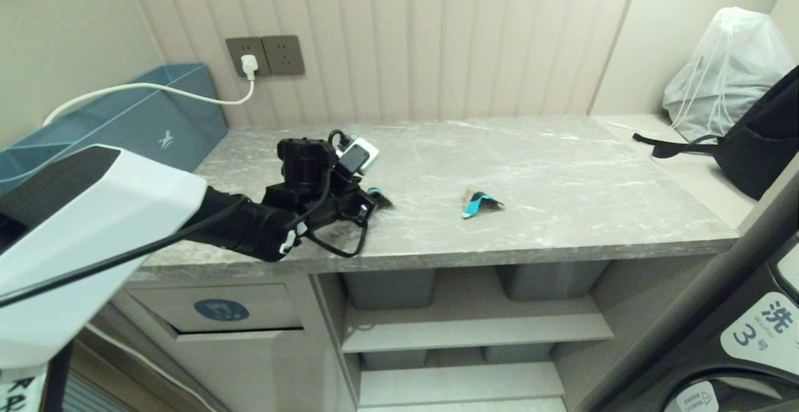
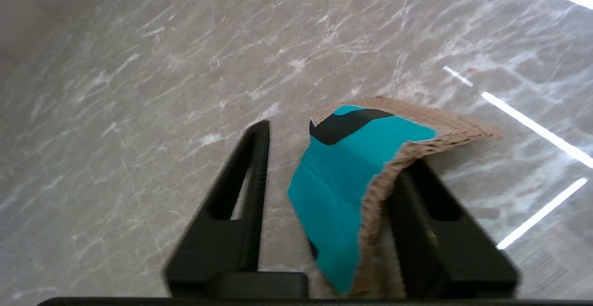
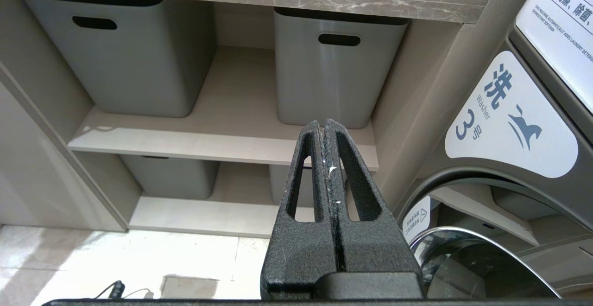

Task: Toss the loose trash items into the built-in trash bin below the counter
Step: Pick up the garbage, then put the garbage in the trash can

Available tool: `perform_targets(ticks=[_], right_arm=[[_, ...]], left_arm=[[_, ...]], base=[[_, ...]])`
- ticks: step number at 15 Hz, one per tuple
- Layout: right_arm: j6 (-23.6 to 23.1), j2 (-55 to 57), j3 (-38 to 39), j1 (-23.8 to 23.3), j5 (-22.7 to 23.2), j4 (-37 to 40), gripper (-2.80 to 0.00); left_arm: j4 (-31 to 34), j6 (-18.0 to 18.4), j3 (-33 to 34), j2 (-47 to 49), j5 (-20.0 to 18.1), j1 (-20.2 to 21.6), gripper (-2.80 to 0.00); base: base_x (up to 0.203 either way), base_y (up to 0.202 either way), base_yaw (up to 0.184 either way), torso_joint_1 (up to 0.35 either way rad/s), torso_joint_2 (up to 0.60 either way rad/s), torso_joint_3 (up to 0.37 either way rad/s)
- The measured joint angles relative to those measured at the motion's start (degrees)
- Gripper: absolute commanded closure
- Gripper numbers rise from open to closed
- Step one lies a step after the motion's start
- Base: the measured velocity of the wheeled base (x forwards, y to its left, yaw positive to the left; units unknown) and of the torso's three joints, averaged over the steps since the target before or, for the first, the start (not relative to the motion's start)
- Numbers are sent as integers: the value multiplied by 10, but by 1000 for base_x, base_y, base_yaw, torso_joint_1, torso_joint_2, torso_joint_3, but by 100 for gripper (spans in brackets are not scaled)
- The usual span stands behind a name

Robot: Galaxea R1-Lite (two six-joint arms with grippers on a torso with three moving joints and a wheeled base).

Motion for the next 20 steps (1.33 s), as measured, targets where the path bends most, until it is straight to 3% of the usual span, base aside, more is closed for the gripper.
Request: perform_targets(ticks=[6, 9, 11, 14, 17, 20], right_arm=[[-6, 0, 0, 0, 1, 0, 0], [2, 0, 0, 0, 0, 1, 0], [10, 0, 0, 0, -2, 0, 0], [27, 0, -1, 0, -11, -1, 0], [28, 0, -1, 0, -11, -1, 0], [28, 0, 0, 0, -11, -1, 0]], left_arm=[[4, -51, 53, -127, 1, -2, 0], [5, -123, 146, -253, 20, 0, 0], [9, -223, 226, -346, 59, 5, 0], [50, -429, 326, -487, 137, 30, 0], [165, -645, 402, -627, 180, 81, 0], [298, -860, 480, -726, 190, 147, 0]], base=[[0, 0, 0, 0, 0, 0], [0, 0, 0, 0, 0, 0], [0, 0, 0, 0, 0, 0], [0, 0, 0, -27, 54, 36], [0, 0, 0, -192, 419, 226], [0, 0, 0, -226, 512, 285]])
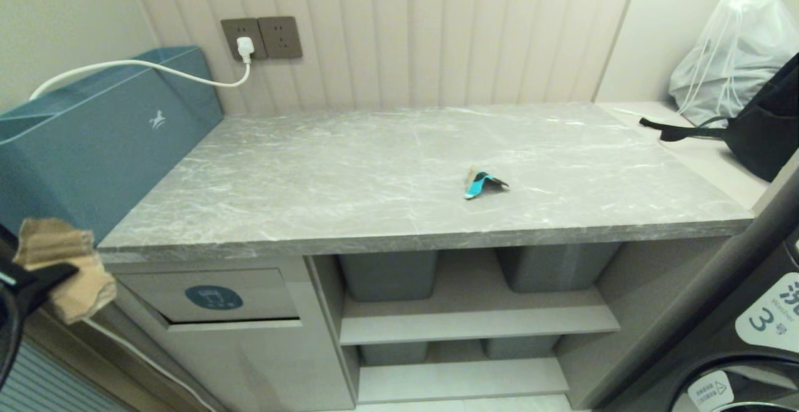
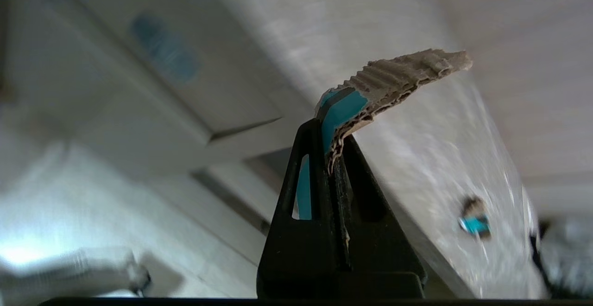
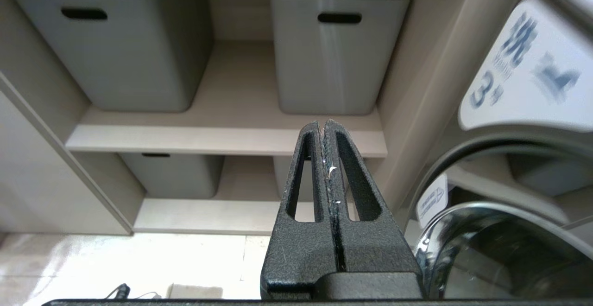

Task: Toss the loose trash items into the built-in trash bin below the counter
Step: Put the garbage in the trash can

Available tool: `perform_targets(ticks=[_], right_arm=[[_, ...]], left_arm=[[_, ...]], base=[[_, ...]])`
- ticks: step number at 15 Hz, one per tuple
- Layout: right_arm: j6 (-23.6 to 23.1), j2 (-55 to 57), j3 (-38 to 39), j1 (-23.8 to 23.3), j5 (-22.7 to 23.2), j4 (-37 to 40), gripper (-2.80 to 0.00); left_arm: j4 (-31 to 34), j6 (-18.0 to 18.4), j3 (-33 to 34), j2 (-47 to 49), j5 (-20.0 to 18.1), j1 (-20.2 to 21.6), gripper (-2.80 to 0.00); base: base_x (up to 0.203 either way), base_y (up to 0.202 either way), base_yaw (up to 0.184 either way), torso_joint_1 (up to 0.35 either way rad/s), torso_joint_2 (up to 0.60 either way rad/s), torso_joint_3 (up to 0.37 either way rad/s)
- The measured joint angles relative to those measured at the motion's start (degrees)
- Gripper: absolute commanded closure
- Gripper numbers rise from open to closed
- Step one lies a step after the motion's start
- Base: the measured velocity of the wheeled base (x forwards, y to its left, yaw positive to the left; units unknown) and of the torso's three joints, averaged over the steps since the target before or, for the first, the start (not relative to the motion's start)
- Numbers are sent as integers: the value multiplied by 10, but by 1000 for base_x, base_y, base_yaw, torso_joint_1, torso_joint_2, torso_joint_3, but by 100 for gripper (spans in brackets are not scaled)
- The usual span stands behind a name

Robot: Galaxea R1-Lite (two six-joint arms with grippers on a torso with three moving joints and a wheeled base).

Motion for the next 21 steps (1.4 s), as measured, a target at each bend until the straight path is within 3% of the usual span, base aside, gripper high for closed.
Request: perform_targets(ticks=[3, 5, 8, 13, 15, 18, 21], right_arm=[[1, 0, 0, 0, 0, 0, 0], [1, 0, 0, 0, 0, 0, 0], [1, 0, 0, 0, 0, 0, 0], [1, 0, 0, 0, 0, 0, 0], [1, 0, 0, 0, 0, 1, 0], [1, 0, 0, 0, 0, 0, 0], [1, 0, 0, 0, 0, 0, 0]], left_arm=[[24, -134, 80, -37, -4, 26, 0], [8, -173, 137, -46, -16, 30, 0], [-39, -187, 202, -50, -39, 32, 0], [-102, -195, 209, 17, -53, 45, 0], [-144, -194, 201, 74, -74, 88, 0], [-230, -188, 186, 171, -138, 176, 0], [-324, -183, 188, 266, -171, 213, 0]], base=[[0, 0, 0, -225, 512, 282], [0, 0, 0, -214, 501, 283], [0, 0, 0, -206, 492, 288], [0, 0, 0, -181, 460, 279], [0, 0, 0, -67, 182, 110], [0, 0, 0, -14, 40, 22], [0, 0, 0, 1, 8, 3]])
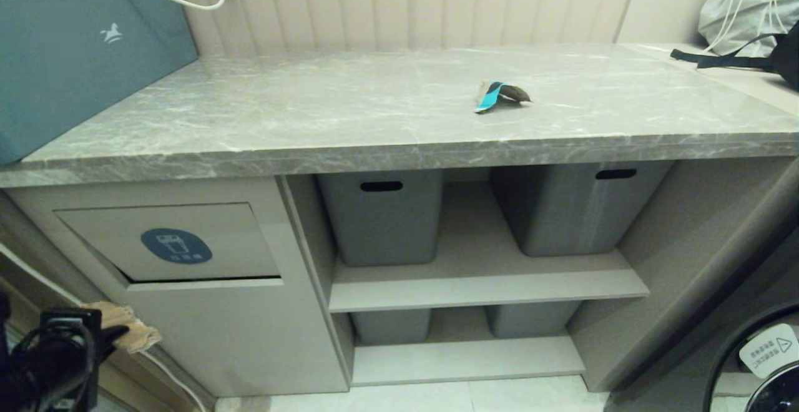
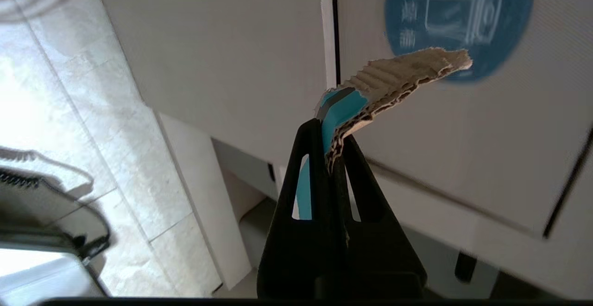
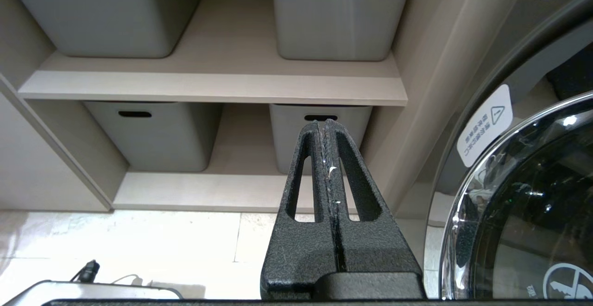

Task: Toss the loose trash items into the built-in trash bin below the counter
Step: Put the garbage in the trash can

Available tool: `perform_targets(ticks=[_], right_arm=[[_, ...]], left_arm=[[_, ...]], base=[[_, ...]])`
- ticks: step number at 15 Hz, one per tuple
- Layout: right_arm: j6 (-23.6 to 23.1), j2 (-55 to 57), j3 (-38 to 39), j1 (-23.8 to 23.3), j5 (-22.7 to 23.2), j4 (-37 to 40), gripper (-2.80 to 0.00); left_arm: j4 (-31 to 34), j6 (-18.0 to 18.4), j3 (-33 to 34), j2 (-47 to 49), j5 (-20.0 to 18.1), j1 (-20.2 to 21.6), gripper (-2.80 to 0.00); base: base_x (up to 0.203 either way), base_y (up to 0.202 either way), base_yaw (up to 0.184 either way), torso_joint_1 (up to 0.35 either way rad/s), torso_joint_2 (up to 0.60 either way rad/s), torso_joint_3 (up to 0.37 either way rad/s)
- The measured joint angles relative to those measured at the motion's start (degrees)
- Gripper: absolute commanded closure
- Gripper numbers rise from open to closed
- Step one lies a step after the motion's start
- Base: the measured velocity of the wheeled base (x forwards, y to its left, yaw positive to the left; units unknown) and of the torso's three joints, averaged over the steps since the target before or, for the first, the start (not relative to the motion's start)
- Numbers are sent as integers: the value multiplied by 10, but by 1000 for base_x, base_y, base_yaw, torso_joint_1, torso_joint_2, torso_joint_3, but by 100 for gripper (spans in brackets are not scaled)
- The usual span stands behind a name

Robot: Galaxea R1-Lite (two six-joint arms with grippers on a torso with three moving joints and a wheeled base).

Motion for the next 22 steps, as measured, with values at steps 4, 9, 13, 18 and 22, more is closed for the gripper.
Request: perform_targets(ticks=[4, 9, 13, 18, 22], right_arm=[[0, 0, 0, 0, 0, 0, 0], [0, 0, 0, 0, 0, 0, 0], [0, 0, 0, 0, 0, 0, 0], [0, 0, 0, 0, 0, 0, 0], [0, 0, 0, 0, 0, 0, 0]], left_arm=[[-130, -2, 0, 110, -20, 25, 0], [-334, -17, -2, 251, -51, 31, 0], [-419, -68, -73, 344, -60, 31, 0], [-421, -132, -154, 407, -57, 29, 0], [-420, -157, -166, 422, -56, 21, 0]], base=[[0, 0, 0, 0, 0, 0], [0, 0, 0, 0, 0, 0], [0, 0, 0, 0, 0, 0], [0, 0, 0, 0, 0, 0], [0, 0, 0, 0, 0, 0]])
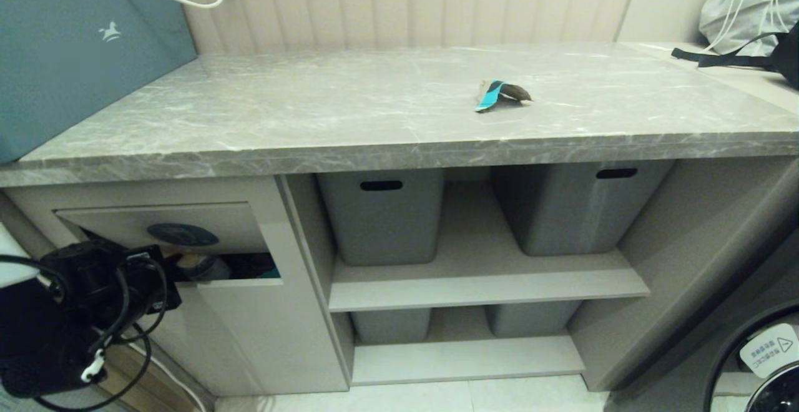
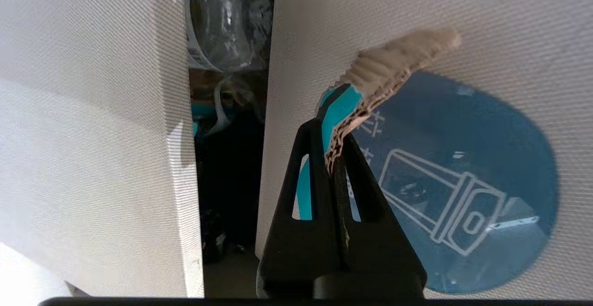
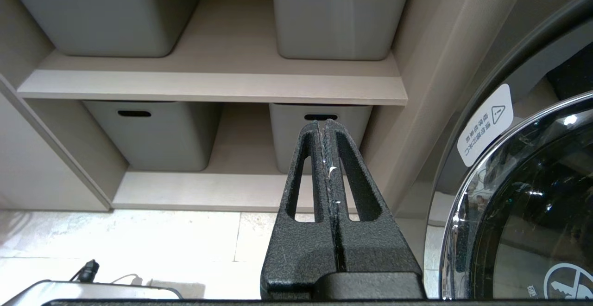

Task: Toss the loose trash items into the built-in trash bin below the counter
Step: Put the garbage in the trash can

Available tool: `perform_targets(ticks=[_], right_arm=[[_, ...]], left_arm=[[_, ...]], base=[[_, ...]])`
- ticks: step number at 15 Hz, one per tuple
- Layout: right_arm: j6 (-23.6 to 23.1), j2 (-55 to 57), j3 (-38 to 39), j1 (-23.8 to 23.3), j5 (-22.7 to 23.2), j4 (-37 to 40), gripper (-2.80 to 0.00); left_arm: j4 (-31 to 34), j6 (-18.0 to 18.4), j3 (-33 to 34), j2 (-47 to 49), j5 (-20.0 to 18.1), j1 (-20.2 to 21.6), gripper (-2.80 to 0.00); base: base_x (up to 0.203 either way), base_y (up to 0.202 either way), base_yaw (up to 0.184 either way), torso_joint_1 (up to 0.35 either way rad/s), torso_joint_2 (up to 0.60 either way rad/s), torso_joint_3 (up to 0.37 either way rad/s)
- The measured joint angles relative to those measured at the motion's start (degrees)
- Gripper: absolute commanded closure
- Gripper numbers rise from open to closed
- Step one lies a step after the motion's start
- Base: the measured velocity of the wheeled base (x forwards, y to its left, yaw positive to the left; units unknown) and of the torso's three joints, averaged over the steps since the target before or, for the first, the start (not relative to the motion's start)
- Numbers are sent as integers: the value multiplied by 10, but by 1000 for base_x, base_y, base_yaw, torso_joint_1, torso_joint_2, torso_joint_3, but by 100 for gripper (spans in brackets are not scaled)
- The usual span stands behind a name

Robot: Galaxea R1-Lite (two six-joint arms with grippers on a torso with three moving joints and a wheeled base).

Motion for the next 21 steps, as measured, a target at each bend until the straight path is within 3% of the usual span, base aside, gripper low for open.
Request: perform_targets(ticks=[8, 11, 21], right_arm=[[0, 0, 0, 0, 0, 0, 0], [0, 0, 0, 0, 0, 0, 0], [0, 0, 0, 0, 0, 0, 0]], left_arm=[[3, -22, -48, 13, -3, -5, 0], [3, -52, -68, 18, -3, -5, 0], [2, -78, -101, 39, -1, -8, 0]], base=[[0, 0, 0, 0, 0, 0], [0, 0, 0, 0, 0, 0], [0, 0, 0, 0, 0, 0]])
